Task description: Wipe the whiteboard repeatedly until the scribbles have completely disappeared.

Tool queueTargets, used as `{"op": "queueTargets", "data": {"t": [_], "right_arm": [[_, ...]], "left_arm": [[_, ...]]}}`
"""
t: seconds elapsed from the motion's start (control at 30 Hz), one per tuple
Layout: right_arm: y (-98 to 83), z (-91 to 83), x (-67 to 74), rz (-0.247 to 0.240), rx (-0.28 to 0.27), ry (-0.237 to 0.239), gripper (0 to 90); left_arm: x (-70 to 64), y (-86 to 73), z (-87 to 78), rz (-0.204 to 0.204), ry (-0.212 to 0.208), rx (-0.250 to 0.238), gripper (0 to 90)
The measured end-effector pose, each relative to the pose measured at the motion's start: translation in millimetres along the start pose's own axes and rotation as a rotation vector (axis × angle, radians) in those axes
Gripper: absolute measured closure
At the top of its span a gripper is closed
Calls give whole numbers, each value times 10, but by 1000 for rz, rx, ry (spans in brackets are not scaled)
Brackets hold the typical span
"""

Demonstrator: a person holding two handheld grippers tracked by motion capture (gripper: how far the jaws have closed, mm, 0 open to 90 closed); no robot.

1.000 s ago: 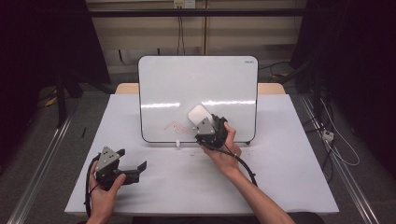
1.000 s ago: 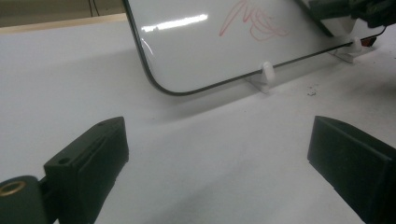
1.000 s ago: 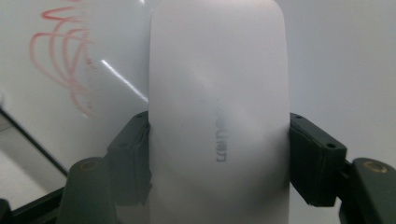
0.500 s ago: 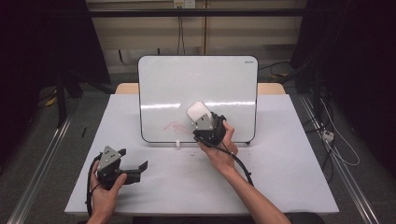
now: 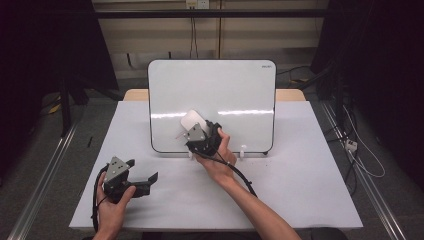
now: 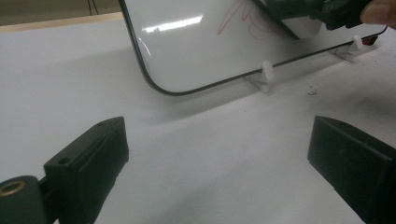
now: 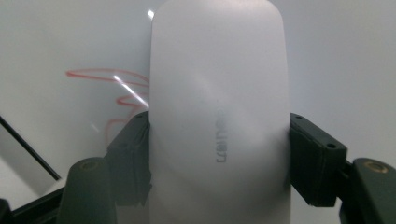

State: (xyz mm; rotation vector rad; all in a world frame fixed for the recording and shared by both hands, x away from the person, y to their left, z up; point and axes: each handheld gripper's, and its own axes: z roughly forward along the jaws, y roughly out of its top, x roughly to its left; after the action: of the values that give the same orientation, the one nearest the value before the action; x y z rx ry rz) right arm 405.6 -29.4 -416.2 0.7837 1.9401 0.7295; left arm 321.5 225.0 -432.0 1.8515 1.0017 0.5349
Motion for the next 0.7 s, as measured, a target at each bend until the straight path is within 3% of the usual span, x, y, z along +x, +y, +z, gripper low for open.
{"op": "queueTargets", "data": {"t": [0.23, 0.7], "right_arm": [[115, 50, 232, -47, -2, 25, 314], [150, 78, 350, -90, -10, 25, 314]], "left_arm": [[-13, 3, 4, -8, -4, -8, 51], [-13, 5, 7, -4, -6, -7, 51]]}}
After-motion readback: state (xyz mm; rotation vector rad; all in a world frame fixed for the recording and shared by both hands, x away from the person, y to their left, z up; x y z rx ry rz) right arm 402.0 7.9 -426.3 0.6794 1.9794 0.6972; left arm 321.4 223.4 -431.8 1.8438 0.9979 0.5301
